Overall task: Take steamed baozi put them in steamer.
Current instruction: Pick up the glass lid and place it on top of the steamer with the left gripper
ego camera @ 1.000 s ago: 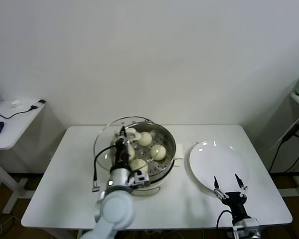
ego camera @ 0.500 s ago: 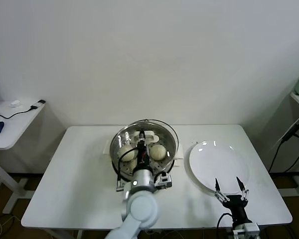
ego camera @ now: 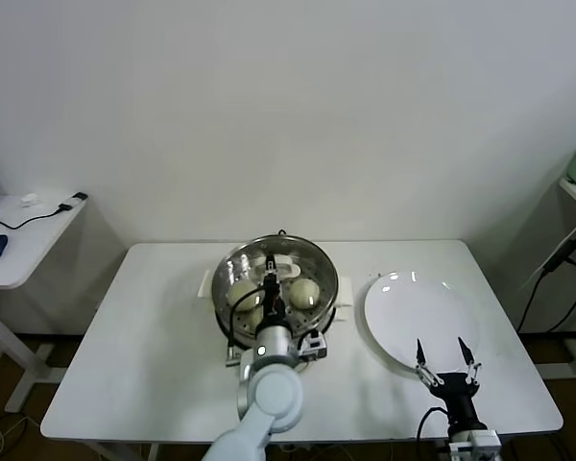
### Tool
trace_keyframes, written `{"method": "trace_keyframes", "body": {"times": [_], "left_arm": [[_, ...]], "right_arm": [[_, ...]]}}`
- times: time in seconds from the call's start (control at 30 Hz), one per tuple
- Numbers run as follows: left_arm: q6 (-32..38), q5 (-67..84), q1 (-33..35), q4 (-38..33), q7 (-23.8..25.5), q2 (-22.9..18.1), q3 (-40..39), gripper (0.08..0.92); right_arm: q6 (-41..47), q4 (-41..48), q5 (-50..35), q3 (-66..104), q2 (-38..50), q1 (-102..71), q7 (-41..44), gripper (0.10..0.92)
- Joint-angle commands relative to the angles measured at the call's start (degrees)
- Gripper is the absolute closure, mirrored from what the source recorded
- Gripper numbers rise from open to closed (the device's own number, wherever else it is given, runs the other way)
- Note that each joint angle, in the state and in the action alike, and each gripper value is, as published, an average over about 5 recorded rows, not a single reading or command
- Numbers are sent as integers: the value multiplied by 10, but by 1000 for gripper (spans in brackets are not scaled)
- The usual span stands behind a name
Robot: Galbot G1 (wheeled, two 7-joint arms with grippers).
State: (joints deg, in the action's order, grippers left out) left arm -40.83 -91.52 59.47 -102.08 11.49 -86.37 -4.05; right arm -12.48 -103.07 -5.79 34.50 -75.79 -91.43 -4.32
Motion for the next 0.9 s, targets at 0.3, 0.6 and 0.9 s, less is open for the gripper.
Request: {"method": "trace_keyframes", "body": {"times": [0.3, 0.6, 0.9], "left_arm": [[1, 2, 7, 8, -9, -4, -1, 862], [12, -5, 8, 15, -16, 2, 4, 862], [14, 6, 14, -26, -2, 25, -2, 686]], "right_arm": [[-7, 7, 1, -2, -7, 7, -5, 202], [-18, 8, 5, -2, -8, 10, -7, 203], [-16, -1, 9, -3, -7, 7, -1, 203]]}}
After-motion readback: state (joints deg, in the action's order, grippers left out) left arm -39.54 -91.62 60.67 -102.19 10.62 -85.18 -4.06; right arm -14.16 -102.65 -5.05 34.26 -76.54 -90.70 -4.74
